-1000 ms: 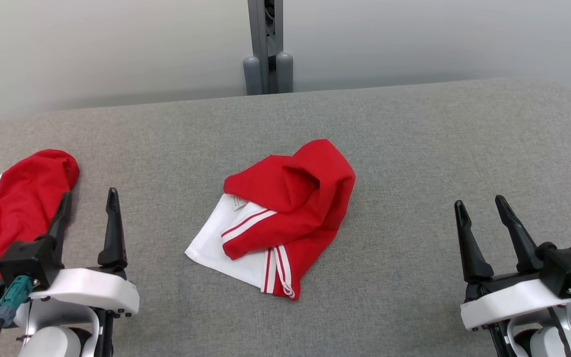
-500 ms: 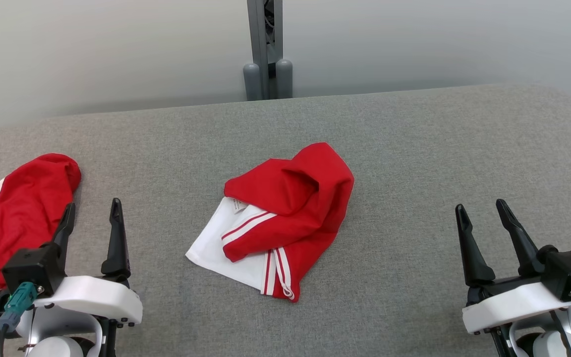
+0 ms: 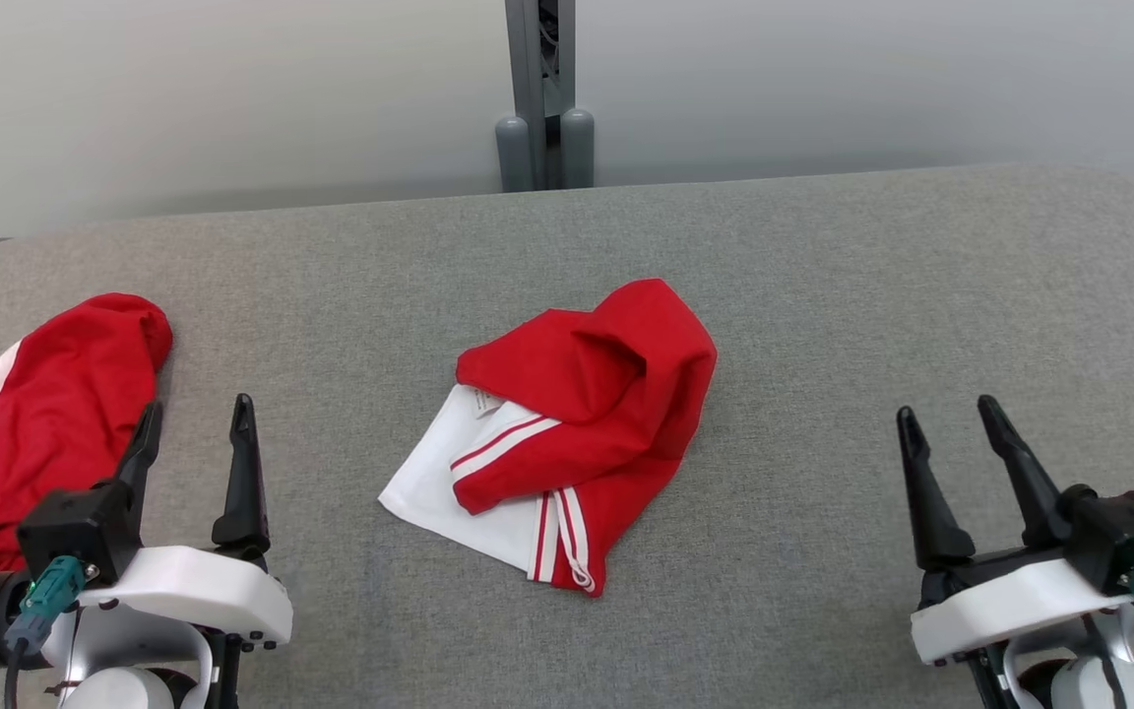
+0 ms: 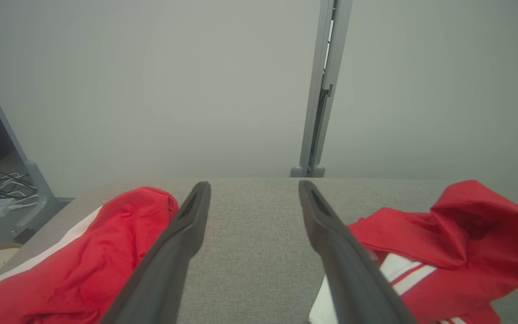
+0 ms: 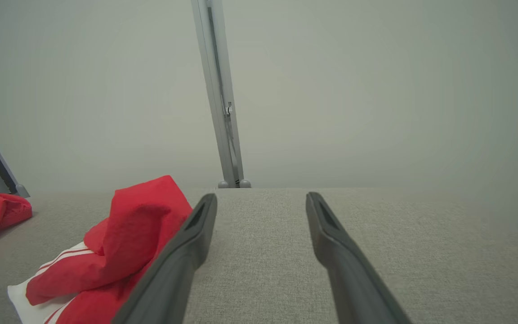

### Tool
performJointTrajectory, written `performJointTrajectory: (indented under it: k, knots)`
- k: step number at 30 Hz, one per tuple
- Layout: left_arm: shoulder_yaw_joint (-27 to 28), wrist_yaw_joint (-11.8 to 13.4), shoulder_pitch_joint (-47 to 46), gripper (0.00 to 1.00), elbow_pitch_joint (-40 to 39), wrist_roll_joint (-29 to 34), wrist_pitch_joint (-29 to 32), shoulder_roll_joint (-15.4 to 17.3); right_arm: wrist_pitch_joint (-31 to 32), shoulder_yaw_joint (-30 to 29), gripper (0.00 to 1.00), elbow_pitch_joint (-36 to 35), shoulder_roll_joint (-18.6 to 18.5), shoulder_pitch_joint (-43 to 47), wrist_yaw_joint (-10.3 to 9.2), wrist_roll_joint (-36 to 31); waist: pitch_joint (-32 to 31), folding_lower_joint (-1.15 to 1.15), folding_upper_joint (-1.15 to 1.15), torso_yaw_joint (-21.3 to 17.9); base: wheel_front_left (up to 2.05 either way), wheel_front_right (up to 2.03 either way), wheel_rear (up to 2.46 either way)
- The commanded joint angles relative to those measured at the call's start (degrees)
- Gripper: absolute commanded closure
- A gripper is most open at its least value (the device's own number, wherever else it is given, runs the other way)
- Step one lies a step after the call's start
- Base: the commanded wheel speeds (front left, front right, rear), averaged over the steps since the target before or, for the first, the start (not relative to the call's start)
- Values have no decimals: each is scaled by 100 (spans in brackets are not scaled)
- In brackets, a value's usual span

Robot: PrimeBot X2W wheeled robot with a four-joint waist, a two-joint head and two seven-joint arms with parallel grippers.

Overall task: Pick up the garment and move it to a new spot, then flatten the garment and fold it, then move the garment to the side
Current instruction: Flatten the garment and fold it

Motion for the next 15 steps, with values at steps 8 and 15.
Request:
performJointTrajectory:
  k: [8, 15]
  knots:
    - [-100, -65, -265, 0, 49, -32, -22, -81, 620, 892, 0, 94, -99, -301, 11, -316, 264, 0, 0, 609, 0, 0, 0]
    - [-144, -144, -354, 0, 196, -121, -186, -233, 1130, 1892, 0, 382, -562, -768, 8, -358, 577, 0, 0, 1236, 0, 0, 0]
